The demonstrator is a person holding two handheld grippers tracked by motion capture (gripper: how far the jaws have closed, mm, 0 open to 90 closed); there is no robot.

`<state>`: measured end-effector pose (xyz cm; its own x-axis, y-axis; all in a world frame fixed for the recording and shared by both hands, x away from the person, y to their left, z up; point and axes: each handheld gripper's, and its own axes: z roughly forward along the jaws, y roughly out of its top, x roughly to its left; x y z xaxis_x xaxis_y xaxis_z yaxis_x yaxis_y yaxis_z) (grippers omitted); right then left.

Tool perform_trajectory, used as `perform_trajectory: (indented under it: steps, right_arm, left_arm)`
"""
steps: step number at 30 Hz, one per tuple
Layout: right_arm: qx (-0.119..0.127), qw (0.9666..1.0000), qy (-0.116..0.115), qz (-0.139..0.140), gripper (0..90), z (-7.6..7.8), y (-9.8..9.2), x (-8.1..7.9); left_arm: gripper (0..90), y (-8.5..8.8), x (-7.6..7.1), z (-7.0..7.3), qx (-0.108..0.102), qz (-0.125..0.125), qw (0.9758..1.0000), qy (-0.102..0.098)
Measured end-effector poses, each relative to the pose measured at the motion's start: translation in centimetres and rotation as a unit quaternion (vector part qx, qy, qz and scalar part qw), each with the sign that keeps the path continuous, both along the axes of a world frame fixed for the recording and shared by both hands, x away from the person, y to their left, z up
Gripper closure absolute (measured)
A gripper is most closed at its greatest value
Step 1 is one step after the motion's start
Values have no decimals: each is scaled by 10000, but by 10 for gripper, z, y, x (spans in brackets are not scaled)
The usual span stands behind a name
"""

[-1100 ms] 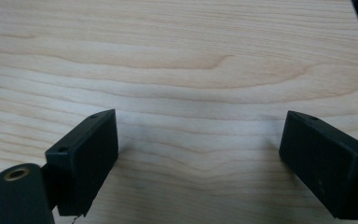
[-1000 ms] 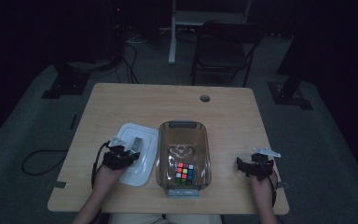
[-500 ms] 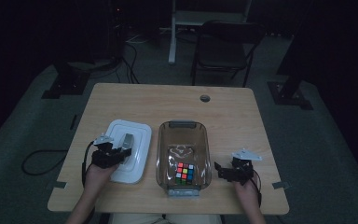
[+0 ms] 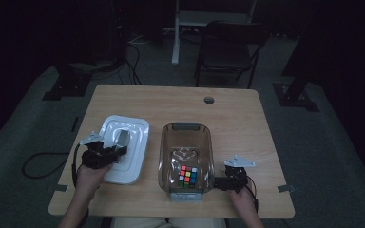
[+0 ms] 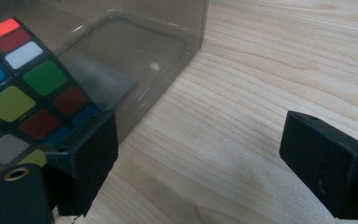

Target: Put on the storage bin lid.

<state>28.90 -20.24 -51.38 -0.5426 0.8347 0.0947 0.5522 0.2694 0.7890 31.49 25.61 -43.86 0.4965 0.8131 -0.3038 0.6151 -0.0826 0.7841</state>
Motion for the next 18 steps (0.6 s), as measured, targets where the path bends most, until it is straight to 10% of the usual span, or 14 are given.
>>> perform_trajectory:
  steps: [18]
  right_arm:
    - [-116,9986,-84,517,114,1,29,-1]
  left_arm:
    - [725,-5,-22,61,-154,-542,9963,-652]
